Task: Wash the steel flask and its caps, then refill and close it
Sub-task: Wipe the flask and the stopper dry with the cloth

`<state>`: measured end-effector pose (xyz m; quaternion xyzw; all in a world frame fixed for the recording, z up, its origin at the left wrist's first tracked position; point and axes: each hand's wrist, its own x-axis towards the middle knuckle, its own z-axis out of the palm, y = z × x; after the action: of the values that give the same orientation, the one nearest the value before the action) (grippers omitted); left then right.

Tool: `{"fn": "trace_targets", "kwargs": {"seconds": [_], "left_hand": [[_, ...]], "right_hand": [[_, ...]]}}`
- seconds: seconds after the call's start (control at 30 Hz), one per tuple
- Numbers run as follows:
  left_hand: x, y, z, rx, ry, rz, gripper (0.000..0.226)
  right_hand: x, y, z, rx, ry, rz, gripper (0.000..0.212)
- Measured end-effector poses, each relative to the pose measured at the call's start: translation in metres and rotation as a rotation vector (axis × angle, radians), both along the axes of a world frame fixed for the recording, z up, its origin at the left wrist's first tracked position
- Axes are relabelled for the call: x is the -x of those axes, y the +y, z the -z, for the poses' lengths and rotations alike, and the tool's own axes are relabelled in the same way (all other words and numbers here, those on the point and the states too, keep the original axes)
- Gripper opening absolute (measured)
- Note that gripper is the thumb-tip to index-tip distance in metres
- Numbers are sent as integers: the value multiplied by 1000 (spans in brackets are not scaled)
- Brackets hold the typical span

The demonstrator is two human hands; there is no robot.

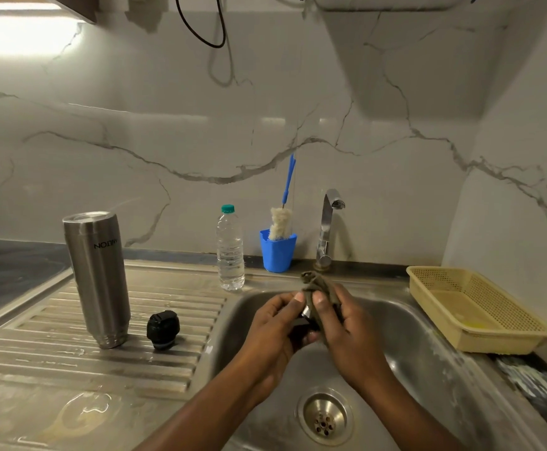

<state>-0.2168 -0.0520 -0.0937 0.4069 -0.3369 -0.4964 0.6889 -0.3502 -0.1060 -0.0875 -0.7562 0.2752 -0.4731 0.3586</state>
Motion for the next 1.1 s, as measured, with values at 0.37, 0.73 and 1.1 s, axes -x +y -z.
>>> {"fn": "trace_targets", "kwargs": {"seconds": [0.37,0.73,1.1], "left_hand": [[-5,0,-1,19,79,13,44],[-2,1,-2,32,145,-6,41],[0,-2,1,6,-53,-28,61]], "right_hand": [[-8,1,12,163,59,19,54],[-6,1,13,-143,-5,-128,59],[1,-1,3,-107,-192,-28,24]]}}
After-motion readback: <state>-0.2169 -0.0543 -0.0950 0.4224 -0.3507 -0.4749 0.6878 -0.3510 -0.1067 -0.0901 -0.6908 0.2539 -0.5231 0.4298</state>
